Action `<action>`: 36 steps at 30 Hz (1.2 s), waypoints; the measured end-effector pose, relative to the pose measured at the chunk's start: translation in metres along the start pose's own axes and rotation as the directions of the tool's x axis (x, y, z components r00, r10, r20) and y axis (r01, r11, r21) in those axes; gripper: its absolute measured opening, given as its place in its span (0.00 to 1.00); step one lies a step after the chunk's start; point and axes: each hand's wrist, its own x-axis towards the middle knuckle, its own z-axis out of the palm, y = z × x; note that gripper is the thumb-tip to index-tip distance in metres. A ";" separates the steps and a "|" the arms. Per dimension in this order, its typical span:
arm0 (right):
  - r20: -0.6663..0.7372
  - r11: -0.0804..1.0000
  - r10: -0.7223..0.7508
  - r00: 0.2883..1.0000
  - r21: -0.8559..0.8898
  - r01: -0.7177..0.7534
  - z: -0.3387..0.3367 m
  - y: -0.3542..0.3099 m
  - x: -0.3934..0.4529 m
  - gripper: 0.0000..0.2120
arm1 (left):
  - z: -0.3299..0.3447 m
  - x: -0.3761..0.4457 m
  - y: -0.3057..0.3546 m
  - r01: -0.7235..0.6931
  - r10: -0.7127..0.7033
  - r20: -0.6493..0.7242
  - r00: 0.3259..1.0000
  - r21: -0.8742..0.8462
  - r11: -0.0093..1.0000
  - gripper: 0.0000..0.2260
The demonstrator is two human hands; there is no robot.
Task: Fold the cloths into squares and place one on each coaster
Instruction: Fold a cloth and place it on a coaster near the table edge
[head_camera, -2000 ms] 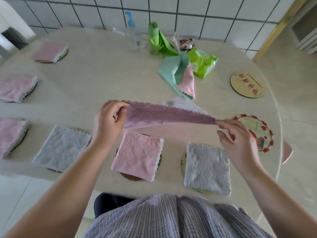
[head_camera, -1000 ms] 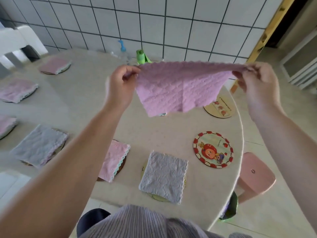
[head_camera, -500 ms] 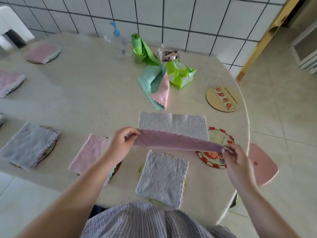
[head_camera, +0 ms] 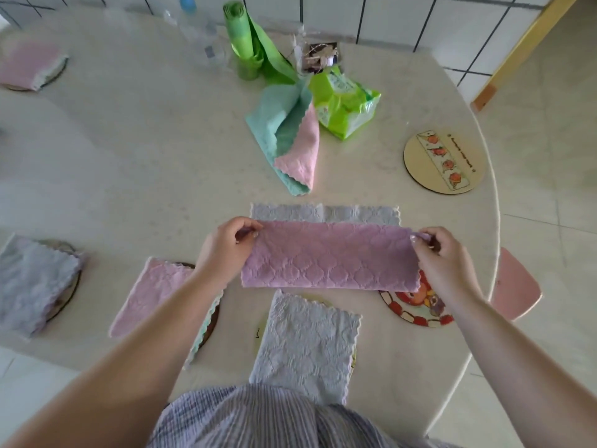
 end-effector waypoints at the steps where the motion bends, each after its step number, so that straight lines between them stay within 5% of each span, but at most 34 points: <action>1: 0.018 1.000 0.013 1.000 -0.009 -0.013 0.003 -0.001 0.009 0.05 | 0.001 0.006 0.000 0.012 -0.012 -0.005 1.000 0.012 1.000 0.12; 18: 0.059 0.993 0.038 0.998 -0.114 -0.031 0.026 -0.002 0.070 0.05 | 0.015 0.057 -0.003 0.057 -0.054 -0.020 0.998 0.173 0.983 0.10; 23: 0.022 0.991 0.002 1.000 -0.134 0.001 0.027 -0.004 0.071 0.09 | 0.018 0.053 -0.004 0.006 0.011 -0.069 0.998 0.246 0.969 0.11; 26: -0.040 0.981 -0.089 0.995 -0.175 0.081 0.029 -0.015 0.060 0.14 | 0.026 0.039 0.001 -0.115 0.180 -0.123 0.976 0.410 0.905 0.13; 31: 0.198 0.837 -0.390 0.899 -0.330 0.436 0.065 -0.042 0.020 0.20 | 0.070 0.008 0.021 -0.436 0.391 0.194 0.900 0.461 0.773 0.16; 36: 0.377 0.673 -0.403 0.834 -0.496 0.549 0.107 -0.024 0.003 0.22 | 0.094 0.000 0.012 -0.448 0.329 0.309 0.892 0.520 0.727 0.23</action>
